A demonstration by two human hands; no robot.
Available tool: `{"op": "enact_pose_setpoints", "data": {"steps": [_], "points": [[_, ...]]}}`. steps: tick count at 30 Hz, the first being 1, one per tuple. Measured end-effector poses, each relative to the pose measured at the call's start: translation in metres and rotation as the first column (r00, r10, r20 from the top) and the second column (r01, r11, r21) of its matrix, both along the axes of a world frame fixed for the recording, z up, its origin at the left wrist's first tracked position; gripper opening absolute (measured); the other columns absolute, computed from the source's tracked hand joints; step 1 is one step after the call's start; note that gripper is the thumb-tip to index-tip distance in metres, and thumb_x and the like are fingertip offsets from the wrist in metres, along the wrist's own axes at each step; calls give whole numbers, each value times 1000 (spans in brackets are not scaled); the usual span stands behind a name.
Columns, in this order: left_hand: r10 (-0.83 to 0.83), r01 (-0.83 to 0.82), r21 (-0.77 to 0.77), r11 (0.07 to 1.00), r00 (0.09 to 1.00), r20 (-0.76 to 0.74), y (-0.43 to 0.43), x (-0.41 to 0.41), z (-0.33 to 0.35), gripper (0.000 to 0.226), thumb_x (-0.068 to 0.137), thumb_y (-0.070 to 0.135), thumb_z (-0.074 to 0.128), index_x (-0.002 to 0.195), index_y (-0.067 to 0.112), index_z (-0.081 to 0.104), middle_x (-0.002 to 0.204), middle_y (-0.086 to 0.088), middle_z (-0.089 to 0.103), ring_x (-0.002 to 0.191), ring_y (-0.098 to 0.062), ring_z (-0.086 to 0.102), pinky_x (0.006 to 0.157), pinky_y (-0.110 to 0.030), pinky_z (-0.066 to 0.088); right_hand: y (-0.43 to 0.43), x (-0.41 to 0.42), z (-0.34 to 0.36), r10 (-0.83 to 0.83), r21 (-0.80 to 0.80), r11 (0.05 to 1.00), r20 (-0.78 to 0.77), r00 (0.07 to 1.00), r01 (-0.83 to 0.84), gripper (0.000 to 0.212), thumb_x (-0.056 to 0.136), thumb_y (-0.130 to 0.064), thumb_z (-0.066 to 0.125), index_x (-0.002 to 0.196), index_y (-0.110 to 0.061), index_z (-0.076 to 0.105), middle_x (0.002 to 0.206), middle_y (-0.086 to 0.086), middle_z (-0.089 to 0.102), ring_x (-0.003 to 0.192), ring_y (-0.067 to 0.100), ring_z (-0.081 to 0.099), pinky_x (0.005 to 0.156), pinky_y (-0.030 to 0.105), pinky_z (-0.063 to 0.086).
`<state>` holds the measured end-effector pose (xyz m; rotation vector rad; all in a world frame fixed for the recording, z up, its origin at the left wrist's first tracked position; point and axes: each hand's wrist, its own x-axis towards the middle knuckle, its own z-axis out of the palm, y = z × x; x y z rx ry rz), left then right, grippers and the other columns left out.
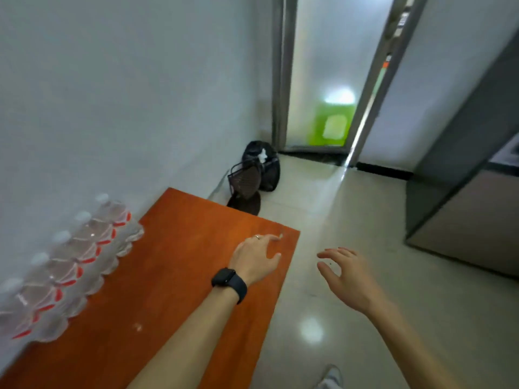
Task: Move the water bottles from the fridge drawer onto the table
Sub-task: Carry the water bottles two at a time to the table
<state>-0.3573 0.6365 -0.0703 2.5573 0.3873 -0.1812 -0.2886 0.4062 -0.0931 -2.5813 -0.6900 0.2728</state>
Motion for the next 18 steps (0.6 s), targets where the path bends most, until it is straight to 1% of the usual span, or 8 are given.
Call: {"op": "enact_pose_setpoints", "data": {"steps": [3, 6, 8, 11, 13, 16, 18], "points": [[-182, 182, 2, 983, 983, 33, -84, 73, 15, 44, 92, 42, 58, 135, 34, 57, 129, 1, 63, 118, -21, 59, 97, -36, 49, -92, 30, 8, -199, 30, 980, 52, 979, 198, 31, 97, -45, 55, 121, -31, 68, 126, -12, 65, 124, 14, 53, 105, 32, 41], [-333, 333, 16, 943, 941, 58, -176, 136, 28, 43, 93, 46, 55, 135, 38, 55, 136, 3, 59, 122, -20, 57, 98, -37, 49, -179, 55, 12, -375, 78, 926, 68, 924, 370, 31, 95, -44, 57, 120, -29, 69, 123, -11, 67, 120, 14, 56, 104, 34, 44], [-401, 401, 12, 916, 913, 72, -237, 176, 32, 43, 93, 47, 53, 135, 39, 54, 137, 5, 58, 123, -18, 56, 98, -36, 49, -237, 72, 13, -457, 96, 888, 69, 887, 450, 33, 94, -47, 55, 118, -29, 70, 120, -12, 68, 118, 13, 58, 102, 33, 44], [-476, 478, 7, 878, 874, 94, -321, 231, 39, 42, 94, 48, 52, 135, 41, 52, 134, 5, 60, 119, -17, 57, 98, -36, 50, -316, 101, 17, -543, 114, 838, 84, 836, 533, 31, 93, -45, 56, 115, -29, 70, 117, -12, 69, 116, 13, 58, 101, 29, 41], [-516, 518, 9, 855, 849, 117, -373, 264, 44, 41, 95, 46, 52, 135, 40, 53, 132, 5, 62, 118, -15, 58, 96, -32, 48, -362, 122, 23, -585, 127, 810, 95, 806, 573, 32, 92, -43, 56, 114, -26, 71, 116, -10, 69, 115, 15, 58, 101, 28, 40], [-544, 552, -22, 833, 826, 146, -430, 308, 54, 40, 98, 41, 54, 138, 34, 54, 136, 6, 58, 125, -14, 54, 97, -25, 41, -417, 157, 36, -629, 121, 777, 101, 771, 618, 34, 92, -42, 55, 115, -24, 71, 117, -9, 68, 116, 16, 58, 102, 27, 37], [-558, 569, -32, 822, 814, 162, -461, 340, 55, 40, 99, 42, 54, 137, 34, 54, 137, 5, 57, 126, -13, 54, 98, -23, 40, -454, 185, 41, -637, 102, 770, 121, 761, 629, 34, 92, -45, 55, 118, -27, 70, 120, -11, 67, 118, 14, 56, 103, 25, 37]]}}
